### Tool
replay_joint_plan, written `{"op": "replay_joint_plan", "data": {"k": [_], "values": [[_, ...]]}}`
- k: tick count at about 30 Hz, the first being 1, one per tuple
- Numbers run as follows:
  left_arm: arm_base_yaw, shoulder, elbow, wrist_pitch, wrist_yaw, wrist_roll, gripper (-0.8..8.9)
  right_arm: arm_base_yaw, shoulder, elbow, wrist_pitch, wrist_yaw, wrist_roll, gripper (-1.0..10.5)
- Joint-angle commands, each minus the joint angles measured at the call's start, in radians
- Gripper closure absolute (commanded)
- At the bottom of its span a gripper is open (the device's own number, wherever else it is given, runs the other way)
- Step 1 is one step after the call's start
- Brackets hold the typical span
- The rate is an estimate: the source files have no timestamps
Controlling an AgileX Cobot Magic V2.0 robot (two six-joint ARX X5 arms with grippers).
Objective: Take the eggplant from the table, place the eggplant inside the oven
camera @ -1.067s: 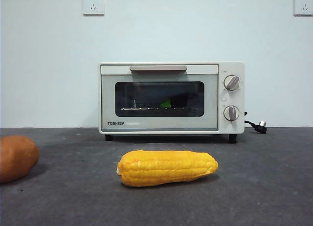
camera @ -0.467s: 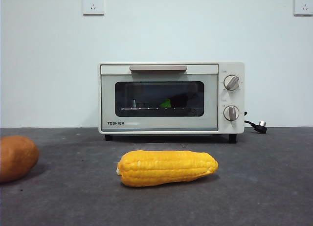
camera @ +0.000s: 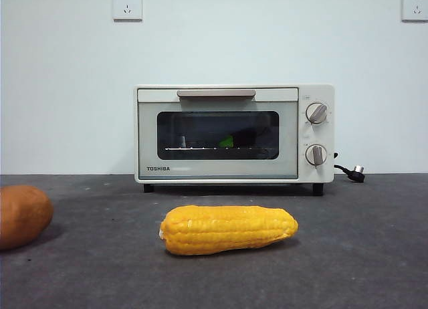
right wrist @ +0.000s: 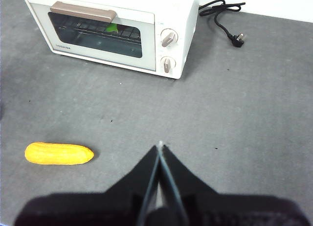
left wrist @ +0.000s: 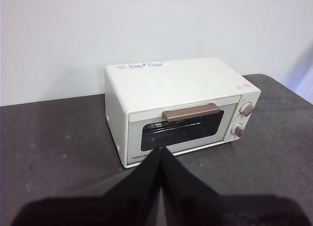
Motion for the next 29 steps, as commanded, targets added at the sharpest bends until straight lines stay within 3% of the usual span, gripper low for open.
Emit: {"op": "replay_joint_plan", "data": {"k": [1,29], "values": [[-0.002,-0.003,-0.002,0.005,0.001,0.012,8.18,0.001,-0.002,0.0,0.002,0.004,-0.001,9.5],[-0.002,0.002,-0.002,0.005,0.0,0.012,8.18,0.001,0.029,0.0,-0.129,0.004,-0.001,9.5]]}}
